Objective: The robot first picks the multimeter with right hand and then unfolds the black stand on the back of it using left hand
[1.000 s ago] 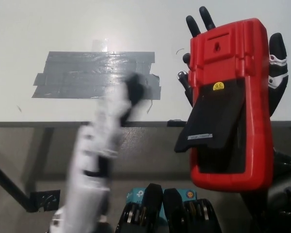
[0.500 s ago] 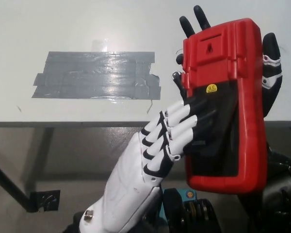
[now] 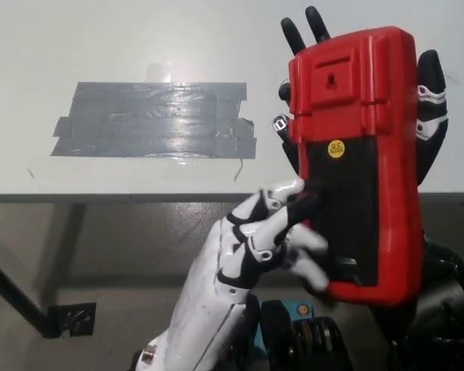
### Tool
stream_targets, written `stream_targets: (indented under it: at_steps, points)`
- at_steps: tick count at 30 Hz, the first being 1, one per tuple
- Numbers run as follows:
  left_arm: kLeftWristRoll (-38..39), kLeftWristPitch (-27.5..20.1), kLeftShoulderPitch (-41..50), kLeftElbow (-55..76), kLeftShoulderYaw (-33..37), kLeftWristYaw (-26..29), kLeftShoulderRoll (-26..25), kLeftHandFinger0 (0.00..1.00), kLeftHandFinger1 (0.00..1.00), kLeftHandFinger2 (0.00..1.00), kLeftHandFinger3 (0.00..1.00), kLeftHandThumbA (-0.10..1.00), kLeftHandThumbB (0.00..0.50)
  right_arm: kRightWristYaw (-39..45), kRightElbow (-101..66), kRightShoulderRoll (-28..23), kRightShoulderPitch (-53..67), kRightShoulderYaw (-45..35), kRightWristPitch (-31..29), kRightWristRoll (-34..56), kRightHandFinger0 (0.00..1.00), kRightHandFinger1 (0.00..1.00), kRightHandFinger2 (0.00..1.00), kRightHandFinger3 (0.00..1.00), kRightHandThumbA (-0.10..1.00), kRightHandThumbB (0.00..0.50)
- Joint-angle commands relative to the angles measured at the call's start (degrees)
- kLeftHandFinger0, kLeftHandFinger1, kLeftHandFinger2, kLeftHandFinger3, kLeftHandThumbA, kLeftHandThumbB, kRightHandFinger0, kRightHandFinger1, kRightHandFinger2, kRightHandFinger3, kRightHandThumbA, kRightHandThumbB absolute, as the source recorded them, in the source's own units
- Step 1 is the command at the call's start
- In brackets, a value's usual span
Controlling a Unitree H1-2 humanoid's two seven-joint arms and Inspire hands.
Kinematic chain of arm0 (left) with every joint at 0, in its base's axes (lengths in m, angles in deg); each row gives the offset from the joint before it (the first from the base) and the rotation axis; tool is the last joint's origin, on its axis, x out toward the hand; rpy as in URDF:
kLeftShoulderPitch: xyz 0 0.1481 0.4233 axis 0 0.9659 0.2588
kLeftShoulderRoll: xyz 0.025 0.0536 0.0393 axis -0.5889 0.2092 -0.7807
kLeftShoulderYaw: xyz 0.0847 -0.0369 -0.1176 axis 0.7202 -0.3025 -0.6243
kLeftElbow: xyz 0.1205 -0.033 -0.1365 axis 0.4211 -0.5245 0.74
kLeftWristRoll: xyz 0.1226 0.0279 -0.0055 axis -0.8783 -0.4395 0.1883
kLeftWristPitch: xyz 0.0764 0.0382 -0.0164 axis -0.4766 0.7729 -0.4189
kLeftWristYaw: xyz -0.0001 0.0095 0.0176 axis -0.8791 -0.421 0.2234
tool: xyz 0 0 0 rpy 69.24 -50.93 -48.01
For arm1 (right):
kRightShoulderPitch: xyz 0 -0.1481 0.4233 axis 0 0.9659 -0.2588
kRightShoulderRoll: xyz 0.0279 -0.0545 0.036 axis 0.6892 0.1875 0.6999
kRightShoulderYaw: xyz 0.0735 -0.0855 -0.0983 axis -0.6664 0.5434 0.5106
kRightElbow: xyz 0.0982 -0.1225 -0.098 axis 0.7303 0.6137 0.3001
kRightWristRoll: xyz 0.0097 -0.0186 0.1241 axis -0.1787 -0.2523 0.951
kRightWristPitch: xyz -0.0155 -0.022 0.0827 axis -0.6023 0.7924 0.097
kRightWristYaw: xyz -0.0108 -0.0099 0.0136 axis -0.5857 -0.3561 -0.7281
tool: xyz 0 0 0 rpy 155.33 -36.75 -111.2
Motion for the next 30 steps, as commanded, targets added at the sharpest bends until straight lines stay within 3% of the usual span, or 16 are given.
stream_targets:
  at_steps: [1,2,4,6,13,14,15,17,21,22,23,24,25,27,28,30]
  points:
    - [-1.14,-1.48,-0.16,0.23,1.59,3.15,-0.05,0.27,0.00,0.00,1.00,1.00,0.437,1.60,-1.27,1.02,-2.44,-0.33,-2.13,2.88,0.00,0.30,0.83,1.00,-0.10,0.073]
    - [-2.27,-1.48,-0.35,0.31,1.70,3.59,-0.19,0.38,0.00,0.00,1.00,1.00,0.441,1.65,-1.25,1.04,-2.44,-0.39,-2.21,2.87,0.00,0.31,0.87,1.00,-0.10,0.065]
    - [-2.74,-1.48,-0.15,0.26,1.92,3.56,-0.77,0.36,0.00,0.00,1.00,1.00,0.437,1.42,-1.35,1.08,-2.48,-0.62,-2.37,2.96,0.00,0.32,0.89,1.00,-0.10,0.065]
    - [-3.40,-1.48,0.16,0.37,1.92,4.33,-1.05,0.54,0.00,0.00,1.00,1.00,0.427,1.01,-1.29,1.29,-2.58,-0.93,-2.44,4.74,0.00,0.39,0.90,1.00,-0.10,0.063]
    - [-4.48,-1.48,-0.32,0.41,2.37,7.76,-2.69,0.55,0.00,0.00,1.00,1.00,0.418,-0.65,-1.08,1.36,-3.02,-1.81,-2.80,5.33,0.00,0.49,0.88,1.00,-0.10,0.054]
    - [-4.31,-1.48,0.05,1.00,1.57,6.98,-3.34,0.85,0.00,0.00,1.00,1.00,0.417,-1.22,-0.93,1.13,-3.42,-2.16,-2.87,4.59,0.00,0.46,0.83,1.00,-0.10,0.065]
    - [-4.02,-1.48,0.18,1.30,1.09,6.99,-3.80,1.00,0.00,0.00,1.00,1.00,0.422,-1.45,-0.64,1.01,-3.93,-2.76,-3.32,3.93,0.00,0.45,0.81,1.00,-0.10,0.053]
    - [-4.66,-1.48,0.62,1.32,0.72,8.88,-4.82,0.69,0.00,0.00,1.00,1.00,0.424,-2.14,0.71,0.44,-5.53,-4.89,-4.30,4.09,0.00,0.40,0.79,0.98,-0.10,0.062]
    - [-3.18,-1.48,2.49,2.44,-1.89,6.98,-5.54,0.87,0.00,0.03,1.00,1.00,0.420,-4.90,1.96,-0.78,-7.89,-7.99,-5.01,1.75,0.00,0.33,0.76,1.00,-0.10,0.088]
    - [-2.67,-1.48,2.87,2.25,-2.10,7.18,-5.85,0.96,0.11,0.05,1.00,1.00,0.418,-5.37,2.29,-1.31,-8.53,-8.58,-5.00,0.97,0.00,0.30,0.76,1.00,-0.10,0.087]
    - [-2.98,-1.48,3.63,1.91,-1.91,8.18,-7.06,1.00,0.26,0.19,1.00,1.00,0.385,-5.65,3.39,-2.13,-9.96,-9.65,-5.17,0.65,0.00,0.32,0.76,1.00,-0.10,0.073]
    - [-3.16,-1.48,3.78,1.86,-1.82,8.48,-7.51,1.00,0.31,0.21,1.00,1.00,0.391,-5.66,3.73,-2.29,-10.39,-9.97,-5.18,0.64,0.00,0.36,0.76,1.00,-0.10,0.064]
    - [-7.19,-1.48,5.38,2.11,-2.51,9.52,-8.57,1.00,0.57,0.53,1.00,1.00,0.407,-5.65,5.97,-3.27,-12.08,-11.35,-5.40,1.03,0.00,0.42,0.78,1.00,-0.10,0.066]
    - [-9.98,-1.48,6.18,2.04,-2.48,11.03,-9.02,1.00,0.76,0.75,1.00,1.00,0.404,-5.62,7.47,-4.11,-13.20,-12.14,-5.48,-0.29,0.00,0.45,0.77,1.00,-0.10,0.082]
    - [-13.10,-1.48,7.18,1.69,-2.84,12.62,-9.78,1.00,0.91,0.94,1.00,1.00,0.392,-5.84,9.87,-5.20,-14.96,-12.98,-5.56,-1.76,0.00,0.44,0.74,1.00,-0.10,0.094]
    - [-13.92,-1.48,7.97,1.43,-3.15,12.86,-10.37,1.00,0.95,1.00,1.00,1.00,0.376,-5.15,12.13,-6.19,-16.17,-13.74,-5.60,-2.44,0.00,0.43,0.73,1.00,-0.10,0.090]
